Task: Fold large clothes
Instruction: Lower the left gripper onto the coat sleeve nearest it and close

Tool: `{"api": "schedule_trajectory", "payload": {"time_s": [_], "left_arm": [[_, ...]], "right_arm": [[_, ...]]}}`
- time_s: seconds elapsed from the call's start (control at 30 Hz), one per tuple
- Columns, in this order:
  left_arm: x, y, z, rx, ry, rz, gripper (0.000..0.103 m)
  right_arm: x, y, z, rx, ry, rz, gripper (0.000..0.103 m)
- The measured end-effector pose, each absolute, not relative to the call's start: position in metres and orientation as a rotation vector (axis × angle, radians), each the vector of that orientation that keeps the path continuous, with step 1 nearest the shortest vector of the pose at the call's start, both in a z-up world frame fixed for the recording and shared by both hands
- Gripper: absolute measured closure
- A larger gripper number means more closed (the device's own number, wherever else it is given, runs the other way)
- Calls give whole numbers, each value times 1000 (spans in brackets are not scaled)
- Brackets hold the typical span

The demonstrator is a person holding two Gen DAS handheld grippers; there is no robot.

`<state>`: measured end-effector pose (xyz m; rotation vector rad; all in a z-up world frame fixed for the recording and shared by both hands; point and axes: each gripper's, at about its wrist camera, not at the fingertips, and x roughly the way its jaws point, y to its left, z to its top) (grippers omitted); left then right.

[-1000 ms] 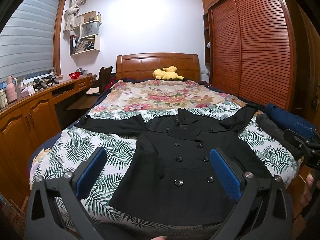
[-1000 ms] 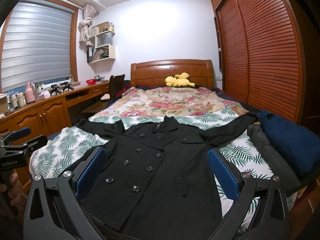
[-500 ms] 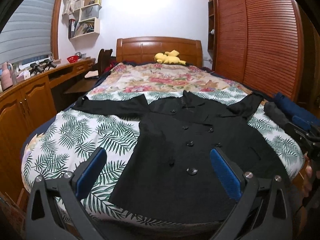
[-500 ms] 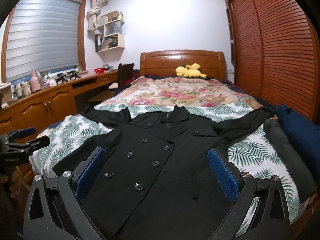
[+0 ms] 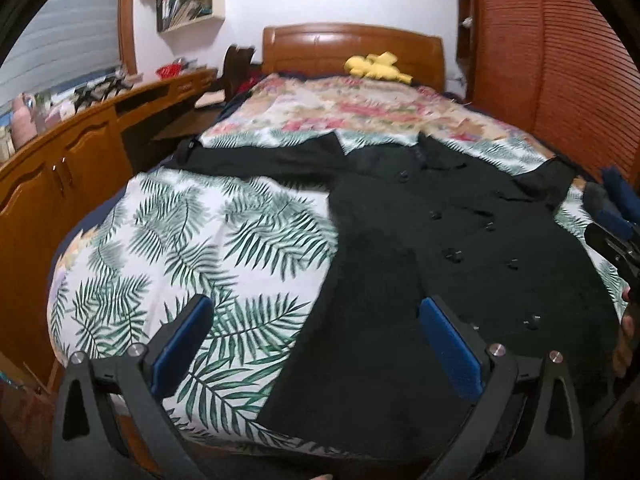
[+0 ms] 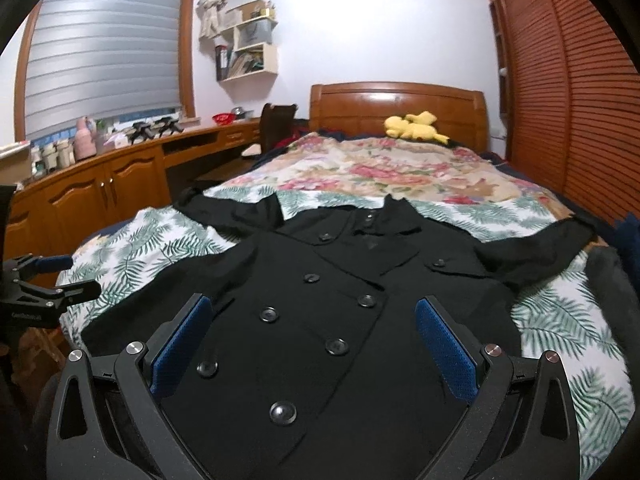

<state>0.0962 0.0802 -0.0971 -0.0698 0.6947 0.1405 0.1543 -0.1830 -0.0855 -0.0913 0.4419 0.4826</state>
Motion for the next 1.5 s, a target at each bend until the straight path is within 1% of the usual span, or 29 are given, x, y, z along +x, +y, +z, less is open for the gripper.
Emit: {"api": "schedule_trajectory", "payload": {"time_s": [0.3, 0.47, 0.7, 0.87, 0.9, 1.03, 1.1, 1.27, 1.5], "left_arm": [[128, 118, -126, -79, 766, 150, 0], [158, 141, -129, -60, 792, 137, 0], [226, 185, -127, -112, 777, 46, 0], [280, 209, -131, -134, 757, 34, 1], [287, 213, -133, -141, 757, 38, 5], [326, 233, -142, -165, 755, 73, 11], [344, 243, -147, -181, 763, 93, 16], [392, 280, -160, -278, 791, 148, 19], [437, 314, -178, -430, 836, 215, 28]], "right_arm": [[213, -132, -112, -158, 506, 550, 0], [241, -104, -124, -192, 533, 567, 0], [285, -72, -145, -298, 536, 568, 0], [301, -77, -155, -251, 567, 582, 0], [301, -79, -157, -241, 567, 585, 0], [301, -91, -158, -193, 563, 589, 0], [303, -94, -157, -172, 565, 592, 0], [308, -90, -159, -177, 585, 596, 0], [309, -92, -159, -163, 586, 599, 0]]}}
